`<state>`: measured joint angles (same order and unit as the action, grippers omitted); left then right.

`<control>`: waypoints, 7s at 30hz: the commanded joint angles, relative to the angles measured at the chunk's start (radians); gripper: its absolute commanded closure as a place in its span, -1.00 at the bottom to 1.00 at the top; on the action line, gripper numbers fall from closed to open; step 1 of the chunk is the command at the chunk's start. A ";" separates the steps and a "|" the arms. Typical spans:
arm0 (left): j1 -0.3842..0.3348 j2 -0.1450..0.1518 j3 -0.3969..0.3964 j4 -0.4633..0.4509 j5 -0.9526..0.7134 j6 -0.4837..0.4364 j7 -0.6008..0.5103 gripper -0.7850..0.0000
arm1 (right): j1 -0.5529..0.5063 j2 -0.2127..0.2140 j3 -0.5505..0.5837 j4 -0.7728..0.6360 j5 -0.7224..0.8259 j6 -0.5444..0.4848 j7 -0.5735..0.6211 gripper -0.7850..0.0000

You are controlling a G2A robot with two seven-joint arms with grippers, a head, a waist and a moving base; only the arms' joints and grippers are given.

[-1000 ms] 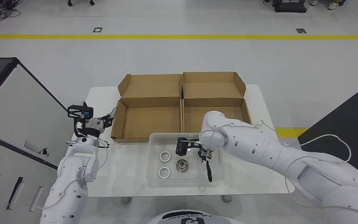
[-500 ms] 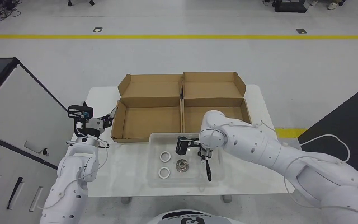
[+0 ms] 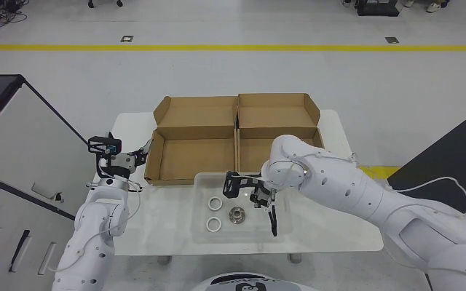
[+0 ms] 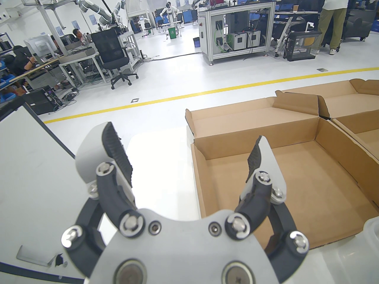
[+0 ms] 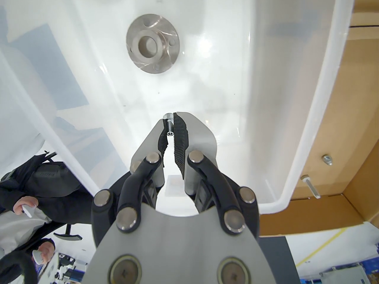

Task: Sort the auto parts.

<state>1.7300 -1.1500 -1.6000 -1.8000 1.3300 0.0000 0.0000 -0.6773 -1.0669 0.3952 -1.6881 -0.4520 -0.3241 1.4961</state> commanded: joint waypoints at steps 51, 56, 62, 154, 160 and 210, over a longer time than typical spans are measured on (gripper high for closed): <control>0.000 0.000 0.000 0.000 0.000 0.000 0.000 -1.00 | -0.151 0.327 0.219 -0.017 0.625 -0.688 -0.688 1.00; 0.000 0.000 0.000 0.000 0.000 0.000 0.000 -1.00 | -0.169 0.323 0.240 -0.015 0.686 -0.688 -0.760 1.00; 0.000 0.000 0.000 0.000 0.000 0.000 0.000 -1.00 | -0.171 0.321 0.292 -0.048 0.881 -0.688 -0.770 1.00; 0.000 0.000 0.000 0.000 0.000 0.000 0.000 -1.00 | -0.335 -0.041 0.625 -0.328 1.500 -0.584 -0.717 1.00; 0.000 0.000 0.000 0.000 0.000 0.000 0.000 -1.00 | -0.327 -0.045 0.658 -0.316 1.392 -0.525 -0.683 1.00; 0.000 0.000 0.000 0.000 0.000 0.000 0.000 -1.00 | -0.320 -0.078 0.661 -0.331 1.396 -0.462 -0.637 1.00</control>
<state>1.7300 -1.1500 -1.6000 -1.8000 1.3300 0.0000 0.0000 -0.9947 -1.1452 1.0535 -2.0202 0.9561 -0.8004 0.8622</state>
